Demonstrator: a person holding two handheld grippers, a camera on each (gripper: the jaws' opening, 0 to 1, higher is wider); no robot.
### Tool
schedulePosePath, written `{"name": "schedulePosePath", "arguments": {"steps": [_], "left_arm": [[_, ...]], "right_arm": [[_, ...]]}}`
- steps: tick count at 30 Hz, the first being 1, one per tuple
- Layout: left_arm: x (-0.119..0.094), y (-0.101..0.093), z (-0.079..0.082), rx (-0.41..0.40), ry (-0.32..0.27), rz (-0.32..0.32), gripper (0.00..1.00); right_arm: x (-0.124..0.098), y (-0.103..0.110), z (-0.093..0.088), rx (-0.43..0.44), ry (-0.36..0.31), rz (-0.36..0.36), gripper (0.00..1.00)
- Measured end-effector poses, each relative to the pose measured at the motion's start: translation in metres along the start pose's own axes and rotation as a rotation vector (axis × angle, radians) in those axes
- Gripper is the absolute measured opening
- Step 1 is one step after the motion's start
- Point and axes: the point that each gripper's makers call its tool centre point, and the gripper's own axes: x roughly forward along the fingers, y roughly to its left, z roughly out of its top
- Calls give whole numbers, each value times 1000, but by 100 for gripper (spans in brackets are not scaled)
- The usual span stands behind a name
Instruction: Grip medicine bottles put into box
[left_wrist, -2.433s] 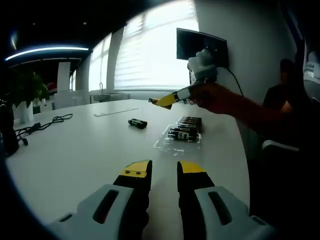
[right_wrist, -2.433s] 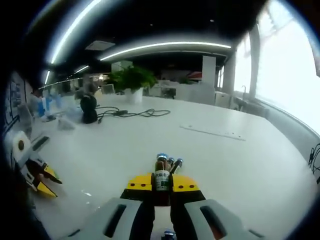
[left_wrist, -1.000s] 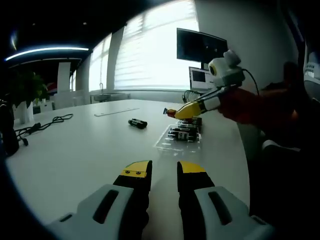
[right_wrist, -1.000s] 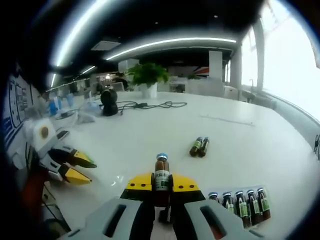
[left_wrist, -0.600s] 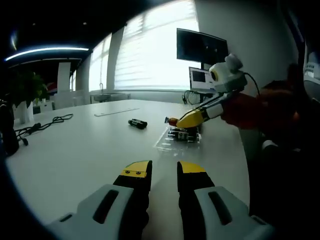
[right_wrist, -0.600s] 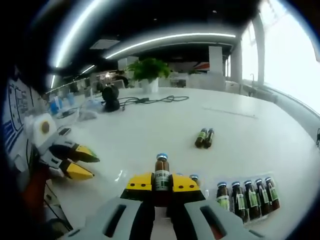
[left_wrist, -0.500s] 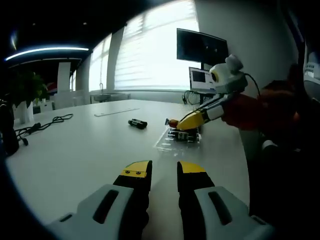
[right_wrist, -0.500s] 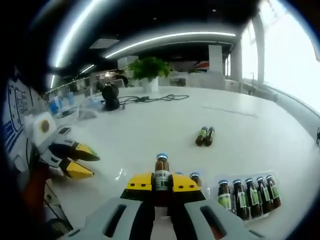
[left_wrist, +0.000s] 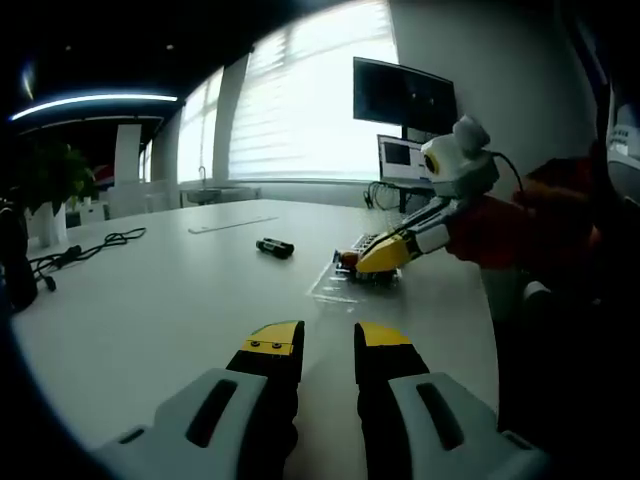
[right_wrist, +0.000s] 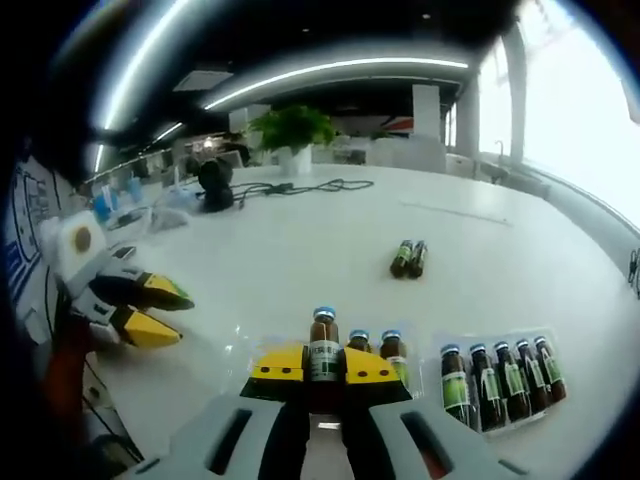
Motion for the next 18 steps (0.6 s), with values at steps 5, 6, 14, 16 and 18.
{"name": "schedulePosePath", "arguments": {"steps": [5,6,14,16,18], "left_arm": [[0,0,0,-1,-2,1,14],[0,0,0,0,-2,0,14],[0,0,0,1,0,1,14],[0,0,0,1,0,0,14],[0,0,0,1,1,1,14]], "right_arm": [[1,3,-1,-4,0,-10,8],[1,3,-1,-3,-1,-14,8],[0,2,2,-23,-27,-21,8],[0,2,2,-28,-26,-20,8],[0,3,2,-30,-26,-17,8]]}}
